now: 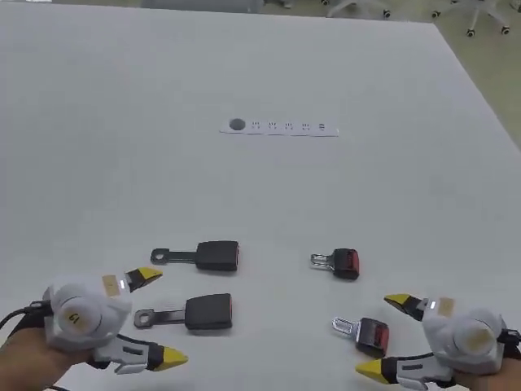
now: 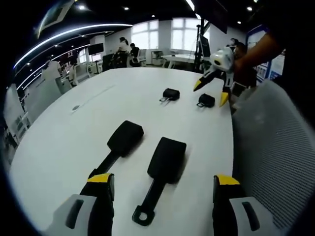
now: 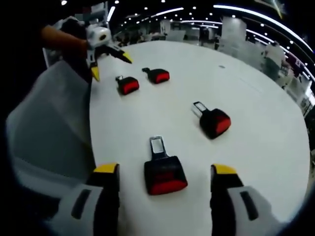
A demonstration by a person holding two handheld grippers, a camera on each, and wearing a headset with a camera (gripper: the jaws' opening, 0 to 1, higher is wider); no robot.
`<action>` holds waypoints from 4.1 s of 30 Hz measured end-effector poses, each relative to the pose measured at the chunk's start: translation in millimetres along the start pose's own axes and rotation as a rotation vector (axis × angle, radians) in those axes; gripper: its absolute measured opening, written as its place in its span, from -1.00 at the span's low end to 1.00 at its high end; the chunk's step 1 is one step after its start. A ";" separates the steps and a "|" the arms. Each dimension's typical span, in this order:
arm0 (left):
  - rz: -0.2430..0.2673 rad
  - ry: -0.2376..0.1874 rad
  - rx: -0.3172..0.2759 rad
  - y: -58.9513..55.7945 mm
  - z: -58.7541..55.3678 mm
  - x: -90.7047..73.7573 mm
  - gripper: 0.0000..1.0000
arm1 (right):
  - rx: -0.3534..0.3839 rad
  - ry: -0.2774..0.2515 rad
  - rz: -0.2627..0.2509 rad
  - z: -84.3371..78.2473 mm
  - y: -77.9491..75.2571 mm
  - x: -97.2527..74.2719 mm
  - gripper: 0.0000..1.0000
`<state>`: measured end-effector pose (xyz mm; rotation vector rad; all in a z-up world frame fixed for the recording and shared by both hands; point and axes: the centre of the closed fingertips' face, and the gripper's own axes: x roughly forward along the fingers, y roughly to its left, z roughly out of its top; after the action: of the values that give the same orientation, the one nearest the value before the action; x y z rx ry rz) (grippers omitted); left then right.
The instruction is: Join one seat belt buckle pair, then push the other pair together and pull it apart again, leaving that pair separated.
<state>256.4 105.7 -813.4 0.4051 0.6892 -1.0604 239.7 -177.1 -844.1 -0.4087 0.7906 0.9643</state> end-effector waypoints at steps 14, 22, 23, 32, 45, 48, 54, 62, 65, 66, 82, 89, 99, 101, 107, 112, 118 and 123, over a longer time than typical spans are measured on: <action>-0.060 0.052 0.012 0.8 -5.7 24.1 0.51 | 0.004 0.032 0.045 -8.1 -4.3 4.0 0.45; -0.095 0.091 0.037 -2.5 -13.3 39.0 0.44 | -0.018 0.056 0.077 -10.6 -1.1 7.7 0.33; -0.095 0.092 0.029 -0.8 -13.6 40.0 0.42 | -0.021 0.058 0.079 -10.4 -0.9 7.6 0.32; -0.137 0.095 0.047 -0.9 -12.0 44.7 0.18 | -0.048 0.083 0.085 -11.8 -7.0 4.2 0.11; -0.160 0.133 0.153 1.4 -7.6 45.0 -0.20 | -0.090 0.100 0.101 -11.4 -10.8 4.3 -0.19; -0.185 0.137 0.174 -3.2 -6.9 45.1 -0.33 | -0.100 0.104 0.110 -10.4 -10.9 5.4 -0.25; -0.197 0.146 0.187 -0.9 -9.8 46.2 -0.33 | -0.148 0.103 0.132 -8.5 -10.6 8.1 -0.26; -0.230 0.177 0.253 1.1 -10.2 48.4 -0.34 | -0.183 0.083 0.169 -7.1 -13.1 9.0 -0.28; -0.235 0.178 0.258 2.3 -10.8 48.6 -0.34 | -0.183 0.072 0.172 -5.7 -13.4 11.6 -0.28; -0.236 0.178 0.260 2.0 -11.5 48.5 -0.34 | -0.179 0.066 0.171 -4.8 -13.6 12.5 -0.28; -0.249 0.175 0.262 1.5 -11.5 47.3 -0.34 | -0.148 -0.035 0.187 22.1 -4.0 34.5 -0.28; -0.249 0.176 0.266 0.9 -12.6 47.1 -0.34 | -0.158 -0.083 0.200 42.3 7.9 50.3 -0.28; -0.247 0.181 0.264 1.8 -14.2 47.8 -0.34 | -0.168 -0.125 0.249 66.5 29.6 70.5 -0.28; -0.247 0.182 0.266 1.4 -14.1 47.7 -0.34 | -0.161 -0.132 0.255 71.2 33.5 74.6 -0.28; -0.248 0.187 0.269 2.0 -15.7 48.5 -0.34 | -0.180 -0.150 0.276 88.8 49.7 91.4 -0.28; -0.251 0.193 0.276 0.7 -14.7 48.6 -0.34 | -0.187 -0.159 0.294 97.5 57.2 101.3 -0.28; -0.251 0.199 0.279 -0.1 -14.3 48.8 -0.34 | -0.195 -0.163 0.294 104.9 63.2 107.0 -0.28; -0.253 0.207 0.285 -0.5 -14.8 49.0 -0.34 | -0.207 -0.160 0.293 109.4 67.9 110.9 -0.28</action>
<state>266.6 82.5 -857.9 0.6948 0.7894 -1.3760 263.5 -9.1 -853.7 -0.3949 0.6161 1.3429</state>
